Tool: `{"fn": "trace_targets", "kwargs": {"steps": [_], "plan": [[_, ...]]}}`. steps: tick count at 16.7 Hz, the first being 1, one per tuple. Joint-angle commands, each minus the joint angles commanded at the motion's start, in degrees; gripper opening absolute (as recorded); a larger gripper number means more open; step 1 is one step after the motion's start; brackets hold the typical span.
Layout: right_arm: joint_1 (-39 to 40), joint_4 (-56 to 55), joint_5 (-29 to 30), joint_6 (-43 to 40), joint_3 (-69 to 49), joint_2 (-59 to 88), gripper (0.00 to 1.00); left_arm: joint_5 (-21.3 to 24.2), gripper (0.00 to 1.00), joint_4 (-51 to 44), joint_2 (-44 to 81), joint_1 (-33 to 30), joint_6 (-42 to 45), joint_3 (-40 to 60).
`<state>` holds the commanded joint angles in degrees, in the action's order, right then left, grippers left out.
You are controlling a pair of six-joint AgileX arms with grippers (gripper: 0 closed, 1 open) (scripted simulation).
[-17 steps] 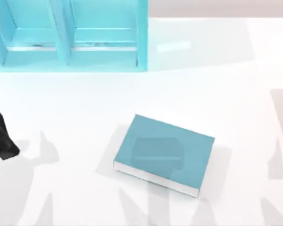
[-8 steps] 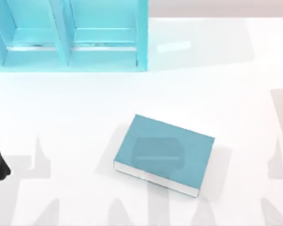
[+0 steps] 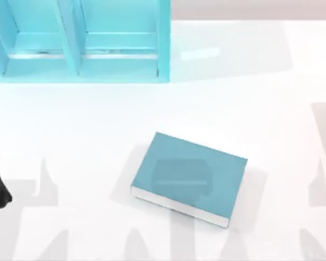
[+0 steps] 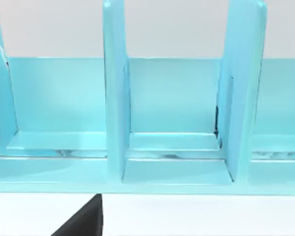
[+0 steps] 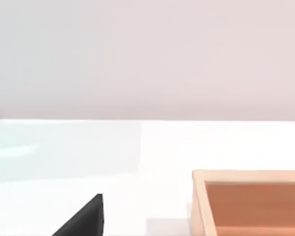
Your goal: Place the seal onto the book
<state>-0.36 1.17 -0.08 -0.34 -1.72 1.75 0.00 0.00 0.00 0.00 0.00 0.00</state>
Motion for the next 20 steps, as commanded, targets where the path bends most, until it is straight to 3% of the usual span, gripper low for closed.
{"fn": "trace_targets", "kwargs": {"steps": [6,20], "plan": [[-4.22,13.02,-0.02,-3.98,-16.39,18.81,1.00,0.00,1.00,0.00,0.00,0.00,0.00,0.00],[-20.32,62.13,0.84,-19.30,-75.50,89.72,1.00,0.00,1.00,0.00,0.00,0.00,0.00,0.00]]}}
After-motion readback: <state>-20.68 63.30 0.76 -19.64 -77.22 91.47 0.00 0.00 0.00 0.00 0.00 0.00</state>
